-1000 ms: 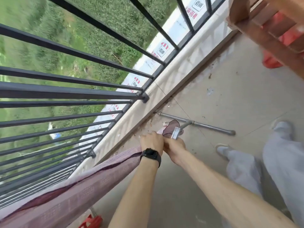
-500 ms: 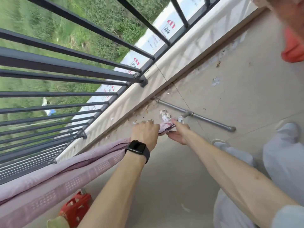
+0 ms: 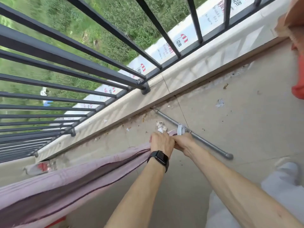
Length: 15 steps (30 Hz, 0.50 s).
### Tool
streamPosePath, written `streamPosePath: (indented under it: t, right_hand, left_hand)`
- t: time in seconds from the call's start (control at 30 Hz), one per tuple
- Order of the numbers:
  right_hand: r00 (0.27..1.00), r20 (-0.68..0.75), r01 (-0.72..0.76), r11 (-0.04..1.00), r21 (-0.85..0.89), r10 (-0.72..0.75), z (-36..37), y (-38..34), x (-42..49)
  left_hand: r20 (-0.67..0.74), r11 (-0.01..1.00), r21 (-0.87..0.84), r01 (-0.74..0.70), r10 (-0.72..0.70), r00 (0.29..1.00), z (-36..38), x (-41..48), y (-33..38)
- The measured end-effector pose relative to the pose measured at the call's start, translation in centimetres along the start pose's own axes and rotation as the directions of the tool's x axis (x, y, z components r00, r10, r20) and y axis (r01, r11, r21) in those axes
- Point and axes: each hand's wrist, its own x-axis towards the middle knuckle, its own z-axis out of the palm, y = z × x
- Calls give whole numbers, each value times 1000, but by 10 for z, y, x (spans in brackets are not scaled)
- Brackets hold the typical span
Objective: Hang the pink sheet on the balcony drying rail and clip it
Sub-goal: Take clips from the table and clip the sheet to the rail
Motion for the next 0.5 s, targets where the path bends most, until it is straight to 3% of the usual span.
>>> streamPosePath:
  t: [0.13, 0.17, 0.27, 0.37, 0.5]
  right_hand:
    - [973, 229, 84, 965, -248, -25, -34, -4, 5]
    - [965, 256, 149, 911, -384, -50, -44, -5, 3]
    - [944, 154, 301, 577, -759, -291, -69, -7, -2]
    - [869, 206, 396, 380, -836, -450, -71, -3, 3]
    - [787, 381, 533, 221, -817, -486, -48, 7, 19]
  left_hand:
    - [-52, 992, 21, -127, 128, 990, 1, 14, -4]
    - [-42, 987, 22, -159, 160, 986, 0, 16, -8]
    - [-7, 989, -90, -116, 116, 993, -3, 21, -21]
    - [-9, 985, -141, -98, 97, 995, -1, 22, -25]
    - [-39, 985, -141, -98, 93, 995, 3, 21, -22]
